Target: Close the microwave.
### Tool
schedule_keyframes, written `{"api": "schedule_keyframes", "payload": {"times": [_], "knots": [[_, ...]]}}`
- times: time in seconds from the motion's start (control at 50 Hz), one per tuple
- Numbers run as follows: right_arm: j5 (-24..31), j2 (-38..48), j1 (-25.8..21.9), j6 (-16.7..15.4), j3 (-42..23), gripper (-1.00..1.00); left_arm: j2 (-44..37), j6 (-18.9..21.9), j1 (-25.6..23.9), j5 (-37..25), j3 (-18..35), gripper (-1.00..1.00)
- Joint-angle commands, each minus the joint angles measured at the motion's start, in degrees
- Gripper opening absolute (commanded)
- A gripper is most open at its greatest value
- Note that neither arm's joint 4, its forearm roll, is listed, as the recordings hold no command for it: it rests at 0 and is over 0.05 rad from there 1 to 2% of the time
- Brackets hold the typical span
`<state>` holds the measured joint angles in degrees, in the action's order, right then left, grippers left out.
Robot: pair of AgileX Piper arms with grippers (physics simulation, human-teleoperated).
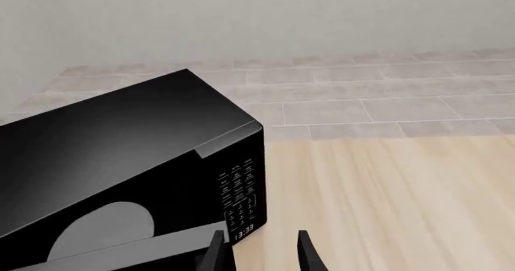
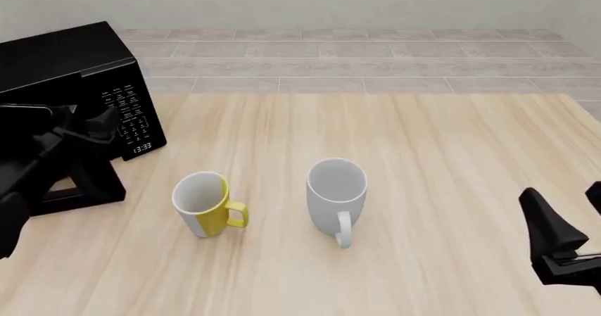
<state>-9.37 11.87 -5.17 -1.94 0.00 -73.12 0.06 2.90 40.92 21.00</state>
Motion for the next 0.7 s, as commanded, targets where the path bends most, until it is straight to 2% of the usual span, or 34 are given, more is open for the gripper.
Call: {"api": "schedule_keyframes", "payload": {"times": [0.02,0.06,0.1,0.4,0.7], "knots": [[-0.9,0.6,-1.2,2.2,0.0,1.00,-4.4,1.9,1.4,-2.0,1.3,1.00],[-1.8,1.7,-0.6,-0.2,0.0,1.00,-4.8,1.8,1.6,-2.3,1.8,1.00],[-1.3,1.0,-0.8,1.1,0.0,1.00,-4.3,2.2,1.4,-2.4,1.6,1.00],[-0.6,0.6,-0.6,0.5,0.0,1.00,-5.0,3.0,2.8,-2.5,3.3,1.00],[-2.5,2.6,-0.3,0.4,0.0,1.00,-7.7,3.5,2.7,-1.8,4.6,1.00]]}}
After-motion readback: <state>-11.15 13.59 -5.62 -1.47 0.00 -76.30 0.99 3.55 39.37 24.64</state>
